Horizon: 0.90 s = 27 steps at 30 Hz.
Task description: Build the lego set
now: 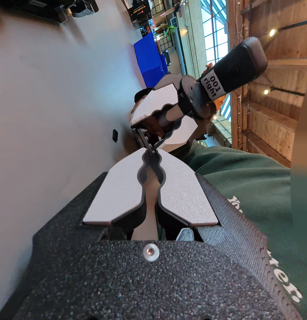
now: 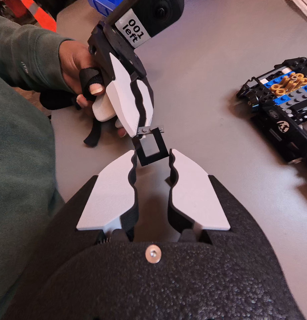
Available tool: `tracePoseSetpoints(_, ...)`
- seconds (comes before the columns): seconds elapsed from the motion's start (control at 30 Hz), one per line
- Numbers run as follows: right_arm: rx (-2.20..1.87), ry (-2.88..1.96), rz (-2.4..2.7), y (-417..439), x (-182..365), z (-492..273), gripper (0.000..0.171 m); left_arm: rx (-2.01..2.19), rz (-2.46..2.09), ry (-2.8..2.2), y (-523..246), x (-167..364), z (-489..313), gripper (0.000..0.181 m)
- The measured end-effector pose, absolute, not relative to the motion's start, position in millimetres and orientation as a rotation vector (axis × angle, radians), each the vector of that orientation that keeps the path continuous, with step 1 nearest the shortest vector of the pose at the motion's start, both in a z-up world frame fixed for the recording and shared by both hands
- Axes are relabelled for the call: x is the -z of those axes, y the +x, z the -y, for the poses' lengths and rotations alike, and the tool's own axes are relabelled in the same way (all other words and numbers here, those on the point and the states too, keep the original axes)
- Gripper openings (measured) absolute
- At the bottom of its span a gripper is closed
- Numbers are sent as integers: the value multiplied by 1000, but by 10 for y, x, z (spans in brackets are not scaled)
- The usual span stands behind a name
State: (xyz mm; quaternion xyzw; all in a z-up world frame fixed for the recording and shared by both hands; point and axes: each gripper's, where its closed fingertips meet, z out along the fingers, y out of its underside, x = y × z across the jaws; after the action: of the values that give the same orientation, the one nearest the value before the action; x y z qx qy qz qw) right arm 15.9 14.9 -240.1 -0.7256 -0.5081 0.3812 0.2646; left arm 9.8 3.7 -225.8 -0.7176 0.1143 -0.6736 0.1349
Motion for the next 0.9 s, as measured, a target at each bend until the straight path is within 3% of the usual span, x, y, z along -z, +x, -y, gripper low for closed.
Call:
tracePoseSetpoints(0.53, -883, -2135, 1326, 115, 2523, -254, 35, 1649, -406, -2197, -6, 2406, -97, 8)
tracePoseSetpoints(0.9, -826, -2188, 1370, 121, 2643, -215, 36, 1592, -536, -2251, 9, 2422, -5, 19)
